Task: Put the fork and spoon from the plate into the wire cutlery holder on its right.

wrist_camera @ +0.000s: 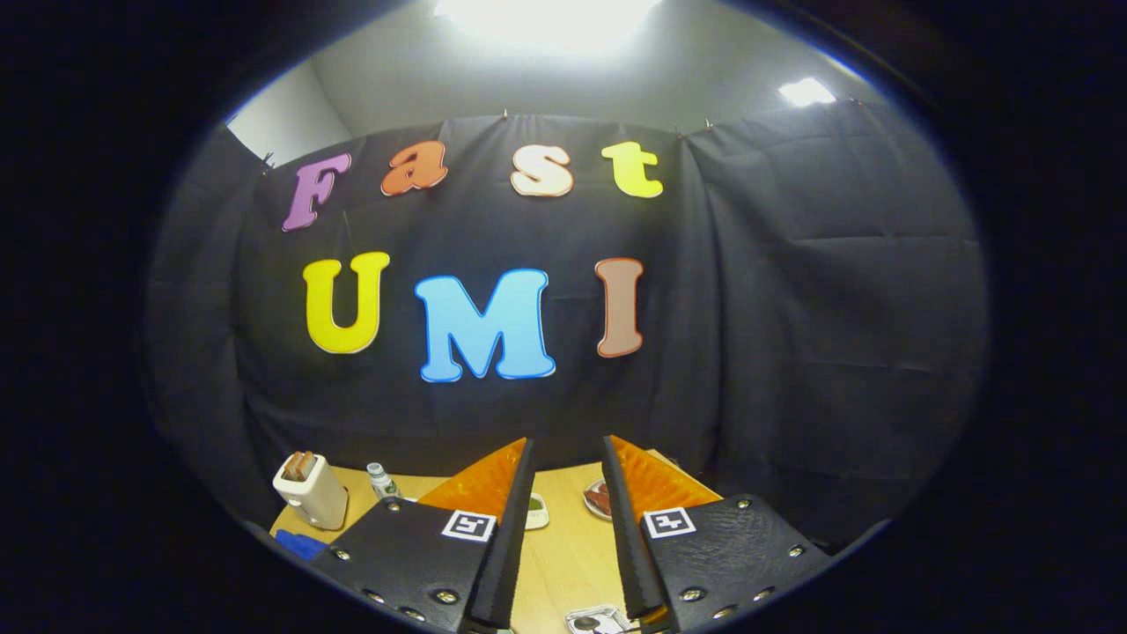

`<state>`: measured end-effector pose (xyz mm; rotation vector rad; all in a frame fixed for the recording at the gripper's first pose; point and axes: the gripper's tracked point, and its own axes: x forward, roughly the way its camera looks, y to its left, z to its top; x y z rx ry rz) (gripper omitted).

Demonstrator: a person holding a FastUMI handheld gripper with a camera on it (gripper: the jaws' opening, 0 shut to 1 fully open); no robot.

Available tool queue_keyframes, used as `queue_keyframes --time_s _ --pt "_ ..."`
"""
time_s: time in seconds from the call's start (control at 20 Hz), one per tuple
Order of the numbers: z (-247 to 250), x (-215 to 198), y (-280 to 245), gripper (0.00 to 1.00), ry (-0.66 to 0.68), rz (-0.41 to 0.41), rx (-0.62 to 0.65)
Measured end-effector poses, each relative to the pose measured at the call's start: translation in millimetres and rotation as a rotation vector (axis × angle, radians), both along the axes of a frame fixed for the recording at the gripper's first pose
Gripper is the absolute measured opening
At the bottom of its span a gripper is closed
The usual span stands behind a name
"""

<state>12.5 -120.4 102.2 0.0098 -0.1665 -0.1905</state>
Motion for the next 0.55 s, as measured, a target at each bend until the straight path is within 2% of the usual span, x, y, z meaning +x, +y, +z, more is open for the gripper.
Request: queue_keyframes --time_s 0.2,0.55 --pt "20.4 0.0 -1.9 0.47 -0.074 -0.014 0.008" --pt "36.8 -4.1 -16.4 0.47 -0.130 -0.059 0.008"
